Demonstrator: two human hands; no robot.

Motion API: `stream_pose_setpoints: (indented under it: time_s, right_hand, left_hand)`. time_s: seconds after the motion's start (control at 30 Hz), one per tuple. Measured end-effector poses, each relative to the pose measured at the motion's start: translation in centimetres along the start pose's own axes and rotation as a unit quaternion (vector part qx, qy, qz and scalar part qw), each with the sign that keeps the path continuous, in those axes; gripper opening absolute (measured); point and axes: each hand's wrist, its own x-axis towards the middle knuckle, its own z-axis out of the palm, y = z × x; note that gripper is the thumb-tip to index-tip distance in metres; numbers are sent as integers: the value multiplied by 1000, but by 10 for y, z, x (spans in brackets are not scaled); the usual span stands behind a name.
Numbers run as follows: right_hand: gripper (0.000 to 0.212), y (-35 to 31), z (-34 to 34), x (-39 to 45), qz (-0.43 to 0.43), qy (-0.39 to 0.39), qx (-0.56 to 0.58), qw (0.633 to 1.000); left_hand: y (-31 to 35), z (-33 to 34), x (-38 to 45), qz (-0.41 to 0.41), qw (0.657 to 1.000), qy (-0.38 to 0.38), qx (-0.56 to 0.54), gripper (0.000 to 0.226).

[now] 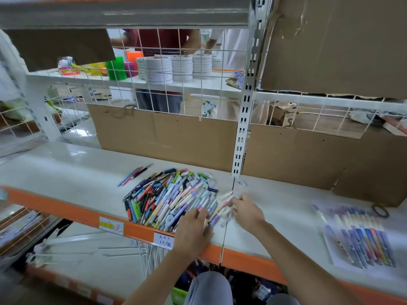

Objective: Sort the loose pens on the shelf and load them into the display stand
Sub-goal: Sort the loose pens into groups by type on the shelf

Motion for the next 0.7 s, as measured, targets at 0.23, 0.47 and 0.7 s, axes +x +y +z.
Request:
stream_pose_setpoints:
  time_s: [0.23,0.47,0.7]
  right_hand:
    - [16,4,-11,7,-19,36,-25,999]
    - [6,7,-12,-22,28,100,167,981]
    - [6,31,-11,-56,142,77,461,873]
  left_hand:
    - [-22,-12,3,-58,996,38,-48,19]
    - [1,-5,35,-31,999,-5,-7,25]
    - [24,12,62,-64,989,-80,103,37]
